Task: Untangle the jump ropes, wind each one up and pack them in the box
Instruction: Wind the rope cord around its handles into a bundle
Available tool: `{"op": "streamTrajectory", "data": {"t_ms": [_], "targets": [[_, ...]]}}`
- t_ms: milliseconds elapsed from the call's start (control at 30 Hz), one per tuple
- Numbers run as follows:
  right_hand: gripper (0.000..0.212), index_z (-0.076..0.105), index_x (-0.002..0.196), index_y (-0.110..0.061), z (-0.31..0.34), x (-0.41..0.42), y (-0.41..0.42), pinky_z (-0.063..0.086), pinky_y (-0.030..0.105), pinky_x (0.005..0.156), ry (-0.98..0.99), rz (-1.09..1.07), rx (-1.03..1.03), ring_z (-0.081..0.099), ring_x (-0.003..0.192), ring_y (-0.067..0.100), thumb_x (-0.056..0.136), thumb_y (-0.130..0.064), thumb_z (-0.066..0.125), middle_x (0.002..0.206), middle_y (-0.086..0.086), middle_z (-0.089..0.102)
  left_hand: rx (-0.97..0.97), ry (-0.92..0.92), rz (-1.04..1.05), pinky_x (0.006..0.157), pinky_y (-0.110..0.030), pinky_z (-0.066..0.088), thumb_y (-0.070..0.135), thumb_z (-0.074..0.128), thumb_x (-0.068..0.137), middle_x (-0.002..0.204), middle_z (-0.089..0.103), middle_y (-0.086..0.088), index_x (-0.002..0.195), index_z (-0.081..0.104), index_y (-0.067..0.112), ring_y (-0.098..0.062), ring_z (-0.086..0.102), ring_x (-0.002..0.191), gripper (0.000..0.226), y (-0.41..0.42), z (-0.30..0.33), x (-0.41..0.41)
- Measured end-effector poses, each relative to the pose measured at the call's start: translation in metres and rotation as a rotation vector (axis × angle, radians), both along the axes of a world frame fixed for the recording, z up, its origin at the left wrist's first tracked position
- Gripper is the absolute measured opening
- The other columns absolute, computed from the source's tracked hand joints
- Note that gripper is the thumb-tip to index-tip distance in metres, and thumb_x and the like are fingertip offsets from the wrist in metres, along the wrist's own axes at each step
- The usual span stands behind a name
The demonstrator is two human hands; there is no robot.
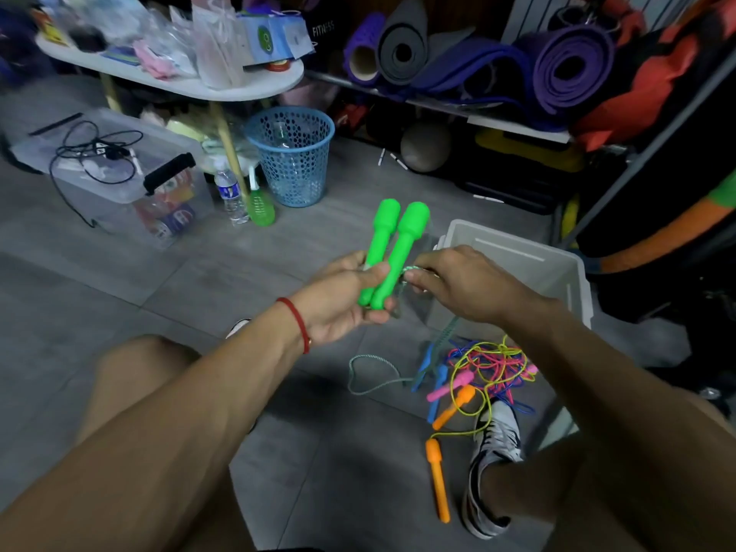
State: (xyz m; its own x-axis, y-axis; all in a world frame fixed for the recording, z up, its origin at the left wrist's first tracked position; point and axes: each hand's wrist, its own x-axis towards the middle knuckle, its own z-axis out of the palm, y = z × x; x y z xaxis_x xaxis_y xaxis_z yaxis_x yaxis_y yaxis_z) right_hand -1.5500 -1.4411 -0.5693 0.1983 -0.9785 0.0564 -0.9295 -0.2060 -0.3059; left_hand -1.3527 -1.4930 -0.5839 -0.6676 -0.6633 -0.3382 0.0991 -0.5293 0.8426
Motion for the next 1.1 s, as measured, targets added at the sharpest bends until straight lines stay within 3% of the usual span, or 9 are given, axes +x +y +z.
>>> {"op": "streamTrajectory", "data": {"t_ms": [200,400,500,567,700,767,900,1000,1100], "targets": [[0.051,0.051,0.068,-0.026,0.005,-0.006,0.002,0.039,0.036,0.070,-0.008,-0.106,0.019,0.044,0.072,0.024,0.082,-0.076,0.050,0.061,-0.009,0.047,-0.145,-0.124,-0.177,0.044,-0.024,0.039,0.006,0.047,0.102,0.081,0.055,-0.011,0.117,0.049,0.010,-0.018,0.050,0.057,0.016,-0.019,0.008,0.024],[0.055,0.061,0.080,-0.018,-0.001,0.005,0.005,0.047,0.041,0.070,0.028,-0.142,-0.087,0.060,0.082,0.036,0.086,-0.072,0.052,0.067,0.001,0.056,0.073,0.014,-0.347,0.047,-0.022,0.035,0.010,0.048,0.097,0.097,0.068,-0.020,0.130,0.052,0.009,-0.021,0.051,0.063,0.033,-0.015,0.003,0.032],[0.057,0.055,0.070,-0.023,-0.005,0.005,0.007,0.045,0.035,0.064,-0.087,-0.169,-0.061,0.058,0.069,0.022,0.083,-0.079,0.048,0.063,-0.003,0.054,0.063,0.051,-0.215,0.045,-0.022,0.038,0.010,0.047,0.098,0.087,0.060,-0.015,0.114,0.053,0.012,-0.018,0.051,0.060,0.018,-0.026,0.004,0.034],[0.044,0.059,0.075,-0.023,-0.017,-0.004,0.014,0.039,0.030,0.061,-0.166,-0.185,0.078,0.056,0.067,0.016,0.088,-0.065,0.058,0.068,-0.001,0.058,0.066,0.075,0.016,0.044,-0.021,0.040,0.010,0.040,0.103,0.085,0.056,-0.011,0.107,0.048,0.014,-0.015,0.049,0.056,0.010,-0.044,0.003,0.038],[0.025,0.067,0.092,-0.016,-0.058,-0.038,0.043,0.037,0.027,0.074,0.079,-0.240,0.510,0.064,0.094,0.027,0.099,-0.038,0.058,0.099,0.011,0.067,0.140,0.063,0.568,0.044,-0.018,0.038,0.015,0.031,0.108,0.079,0.052,-0.004,0.107,0.043,0.018,-0.010,0.043,0.052,0.012,-0.079,-0.005,0.055],[0.027,0.067,0.101,-0.010,-0.065,-0.047,0.052,0.039,0.030,0.083,0.121,-0.284,0.541,0.062,0.106,0.032,0.102,-0.034,0.054,0.111,0.016,0.066,0.128,-0.033,0.729,0.045,-0.017,0.038,0.015,0.032,0.108,0.076,0.052,-0.003,0.102,0.042,0.021,-0.009,0.042,0.051,0.013,-0.086,-0.009,0.058],[0.019,0.067,0.088,-0.018,-0.039,-0.038,0.031,0.040,0.032,0.074,-0.046,-0.416,0.286,0.064,0.092,0.034,0.100,-0.030,0.058,0.091,0.014,0.067,0.064,-0.259,0.728,0.050,-0.022,0.034,0.008,0.033,0.106,0.075,0.054,-0.008,0.088,0.039,0.020,-0.014,0.040,0.054,0.022,-0.079,-0.015,0.051],[0.022,0.070,0.085,-0.020,-0.016,-0.032,-0.004,0.042,0.031,0.072,-0.057,-0.439,0.131,0.060,0.084,0.029,0.098,-0.036,0.060,0.078,0.001,0.059,0.053,-0.367,0.592,0.048,-0.018,0.034,0.011,0.034,0.106,0.075,0.055,-0.007,0.100,0.041,0.019,-0.015,0.039,0.052,0.013,-0.071,-0.020,0.044],[0.025,0.072,0.085,-0.012,0.001,-0.029,-0.040,0.045,0.031,0.071,-0.164,-0.539,0.039,0.061,0.076,0.026,0.096,-0.033,0.064,0.074,0.010,0.066,0.040,-0.422,0.541,0.054,-0.023,0.033,0.011,0.035,0.106,0.075,0.056,-0.007,0.094,0.041,0.020,-0.015,0.040,0.053,0.016,-0.064,-0.017,0.041]]}}
